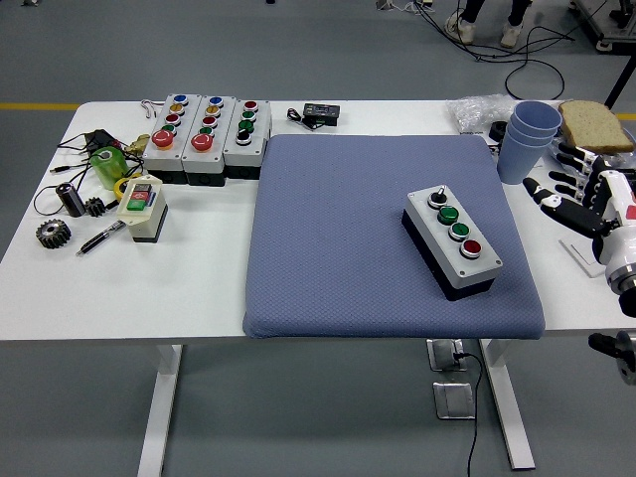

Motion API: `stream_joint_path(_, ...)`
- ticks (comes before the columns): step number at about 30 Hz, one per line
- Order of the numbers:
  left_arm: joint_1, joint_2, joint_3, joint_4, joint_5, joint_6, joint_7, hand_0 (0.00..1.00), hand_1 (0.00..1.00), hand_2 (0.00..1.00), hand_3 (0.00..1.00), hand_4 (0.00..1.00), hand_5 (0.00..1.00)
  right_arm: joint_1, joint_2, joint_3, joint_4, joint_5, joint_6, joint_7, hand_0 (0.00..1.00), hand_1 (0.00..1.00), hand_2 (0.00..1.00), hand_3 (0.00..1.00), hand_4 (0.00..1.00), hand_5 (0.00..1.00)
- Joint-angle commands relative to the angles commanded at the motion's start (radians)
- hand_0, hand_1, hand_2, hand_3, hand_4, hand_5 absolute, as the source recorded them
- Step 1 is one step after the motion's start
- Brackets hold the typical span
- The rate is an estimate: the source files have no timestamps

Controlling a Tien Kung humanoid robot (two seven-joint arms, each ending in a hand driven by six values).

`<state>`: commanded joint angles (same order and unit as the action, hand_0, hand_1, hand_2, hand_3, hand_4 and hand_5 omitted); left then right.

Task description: Pick up the button,place it on the desk,press the button,press the button

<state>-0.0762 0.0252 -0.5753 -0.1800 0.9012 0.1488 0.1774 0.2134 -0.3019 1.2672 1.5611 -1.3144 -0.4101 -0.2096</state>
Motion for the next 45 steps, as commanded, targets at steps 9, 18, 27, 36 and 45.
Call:
stream_joint_path(9,0.001,0.001,0.002,0.0,0.001,0.0,0.0,0.642,0.698,0.718,0.63,0.374,0.739,0.014,0.013,-0.081,0.038,-0.381,-0.005,-0.084,0.998,0.904,0.976,0.976,0.998,0.148)
stream_joint_path(18,-0.001,0.006,-0.011,0.0,0.01,0.002,0.0,0.641,0.697,0.717,0.63,0.375,0.74,0.021,0.034,-0.106,0.027,-0.469,-0.017,-0.146,0.998,0.912,0.983,0.977,0.998,0.145)
stream_joint_path(27,-0.001,0.007,-0.019,0.0,0.02,0.0,0.003,0.641,0.697,0.714,0.63,0.375,0.741,0.071,0.073,-0.172,-0.008,-0.608,0.008,-0.252,0.998,0.917,0.985,0.984,0.996,0.156)
stream_joint_path(36,0.0,0.007,-0.016,0.0,0.019,-0.001,0.005,0.641,0.697,0.714,0.63,0.374,0.738,0.107,0.105,-0.244,-0.049,-0.582,0.016,-0.295,0.998,0.918,0.986,0.984,0.995,0.161)
stream_joint_path(45,-0.005,0.008,-0.009,0.0,0.011,0.0,0.003,0.641,0.696,0.712,0.63,0.374,0.738,0.147,0.136,-0.269,-0.129,-0.568,0.034,-0.353,0.998,0.921,0.991,0.99,0.994,0.167)
